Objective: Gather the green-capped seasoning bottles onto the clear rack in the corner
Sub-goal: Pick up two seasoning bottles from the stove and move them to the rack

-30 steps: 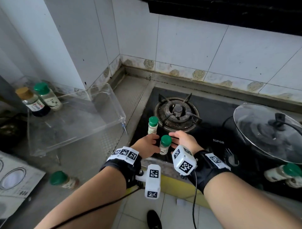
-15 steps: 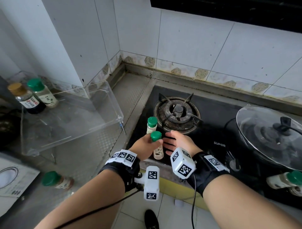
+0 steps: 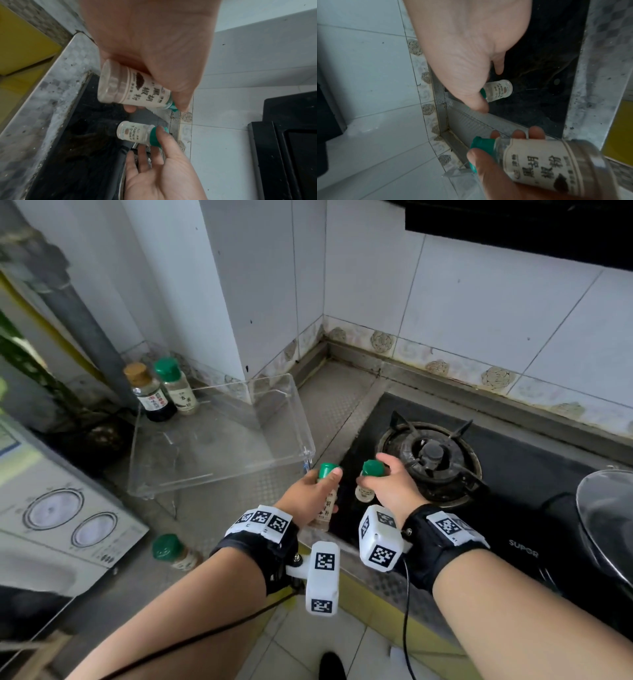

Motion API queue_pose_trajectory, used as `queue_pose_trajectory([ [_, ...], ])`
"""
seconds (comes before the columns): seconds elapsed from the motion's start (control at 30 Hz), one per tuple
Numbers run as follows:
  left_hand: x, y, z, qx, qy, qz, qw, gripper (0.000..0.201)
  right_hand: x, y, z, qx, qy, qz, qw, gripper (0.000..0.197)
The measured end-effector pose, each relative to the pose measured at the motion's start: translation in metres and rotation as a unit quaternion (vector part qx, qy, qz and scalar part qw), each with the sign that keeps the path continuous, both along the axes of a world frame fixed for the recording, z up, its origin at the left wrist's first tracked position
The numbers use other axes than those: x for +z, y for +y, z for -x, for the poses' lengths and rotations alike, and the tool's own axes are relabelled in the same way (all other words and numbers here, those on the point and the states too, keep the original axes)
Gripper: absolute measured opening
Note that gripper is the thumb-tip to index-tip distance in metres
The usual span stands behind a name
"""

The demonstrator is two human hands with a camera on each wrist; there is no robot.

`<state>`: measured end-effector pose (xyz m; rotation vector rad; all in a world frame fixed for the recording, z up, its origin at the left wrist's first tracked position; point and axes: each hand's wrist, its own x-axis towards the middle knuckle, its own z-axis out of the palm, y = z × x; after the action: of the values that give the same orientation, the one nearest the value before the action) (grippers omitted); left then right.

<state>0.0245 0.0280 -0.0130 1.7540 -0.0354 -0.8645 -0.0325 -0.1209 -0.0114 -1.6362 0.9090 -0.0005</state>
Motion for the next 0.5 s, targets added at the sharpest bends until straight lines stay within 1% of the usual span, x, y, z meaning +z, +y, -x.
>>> queue_pose_trajectory([
  [0.13, 0.000, 0.004, -0.003, 0.012, 0.000, 0.001, 1.000, 0.054, -0.006, 0.001, -0.005, -0.013, 0.001, 0.028, 1.000, 0.053],
  [0.2, 0.002, 0.005, -0.003, 0.014, 0.002, 0.009, 1.000, 0.040, -0.007, -0.001, -0.007, -0.034, -0.004, 0.021, 0.999, 0.044],
  [0.3, 0.005, 0.004, -0.004, 0.003, -0.003, 0.020, 1.000, 0.018, -0.005, -0.005, -0.008, -0.055, -0.020, -0.016, 0.998, 0.040],
  [0.4, 0.010, 0.000, -0.005, -0.002, -0.012, 0.033, 0.999, 0.015, 0.005, -0.012, -0.010, -0.066, -0.058, -0.071, 0.994, 0.033],
  [0.5, 0.021, -0.004, -0.007, -0.003, -0.021, 0.058, 0.998, 0.016, 0.020, -0.015, -0.017, -0.055, -0.095, -0.100, 0.989, 0.034],
])
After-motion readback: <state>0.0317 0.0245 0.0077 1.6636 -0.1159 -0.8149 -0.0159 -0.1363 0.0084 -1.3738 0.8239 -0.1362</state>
